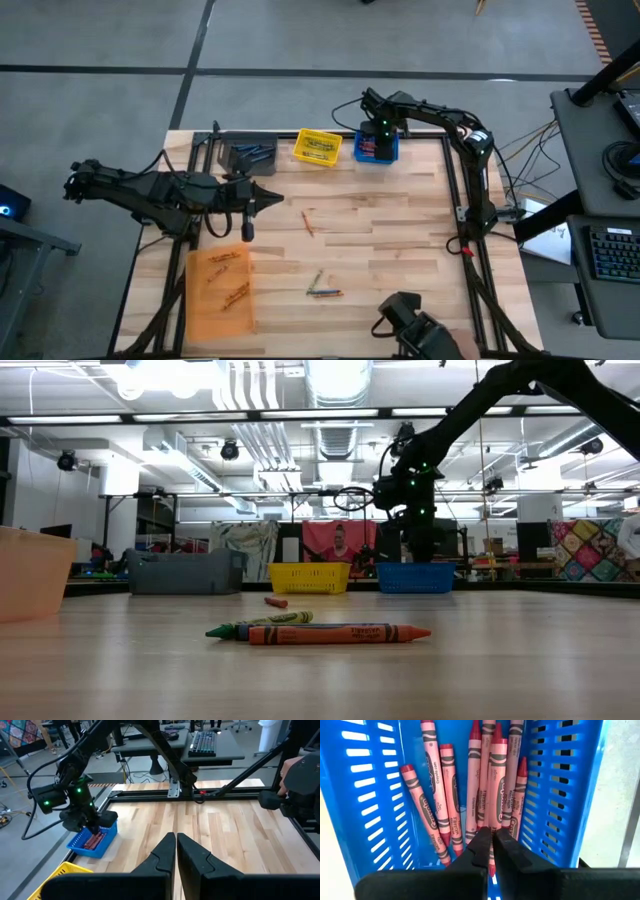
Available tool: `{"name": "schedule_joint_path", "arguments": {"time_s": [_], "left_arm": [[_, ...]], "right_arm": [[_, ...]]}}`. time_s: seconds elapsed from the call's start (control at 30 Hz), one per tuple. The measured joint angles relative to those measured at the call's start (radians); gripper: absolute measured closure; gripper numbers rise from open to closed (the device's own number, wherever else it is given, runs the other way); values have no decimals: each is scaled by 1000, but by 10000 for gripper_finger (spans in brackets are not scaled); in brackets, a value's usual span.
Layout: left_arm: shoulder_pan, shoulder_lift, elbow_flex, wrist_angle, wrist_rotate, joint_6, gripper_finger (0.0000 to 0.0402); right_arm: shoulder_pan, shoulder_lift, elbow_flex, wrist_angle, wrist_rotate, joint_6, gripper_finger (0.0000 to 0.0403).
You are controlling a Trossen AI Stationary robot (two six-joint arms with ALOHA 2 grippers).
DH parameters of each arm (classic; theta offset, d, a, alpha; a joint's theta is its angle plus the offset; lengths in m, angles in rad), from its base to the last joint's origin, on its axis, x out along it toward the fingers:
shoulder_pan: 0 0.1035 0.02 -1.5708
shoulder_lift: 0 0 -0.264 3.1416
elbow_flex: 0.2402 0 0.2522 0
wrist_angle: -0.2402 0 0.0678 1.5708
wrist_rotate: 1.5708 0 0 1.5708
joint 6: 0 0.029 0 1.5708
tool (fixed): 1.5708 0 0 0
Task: Sort crayons
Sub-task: Put the red crayon into the blue bin, then put the orange crayon into the orange bin
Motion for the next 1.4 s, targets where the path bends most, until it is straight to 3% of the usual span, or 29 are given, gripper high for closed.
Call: {"name": "schedule_joint_path", "arguments": {"time_s": [0.2, 0.43, 0.7, 0.9, 1.03, 1.23, 1.4], "left_arm": [[0, 2, 0, 0, 0, 0, 402], [0, 2, 0, -1, 0, 0, 402], [0, 9, 0, -6, 0, 0, 402], [0, 43, 0, -21, 0, 8, 402], [0, 70, 0, -20, 1, 1, 402], [-1, 103, 0, -35, 4, -17, 402], [-1, 134, 0, -79, 4, -29, 402]], "right_arm": [[0, 0, 0, 7, 0, 26, 389], [0, 0, 0, 15, 0, 59, 350], [1, -28, 0, 14, 10, 99, 346], [28, -144, 9, -37, 15, 248, 346], [74, -245, 1, -32, -44, 333, 346], [199, -382, -51, -10, -72, 434, 346], [330, -509, -172, 63, -72, 507, 346]]}}
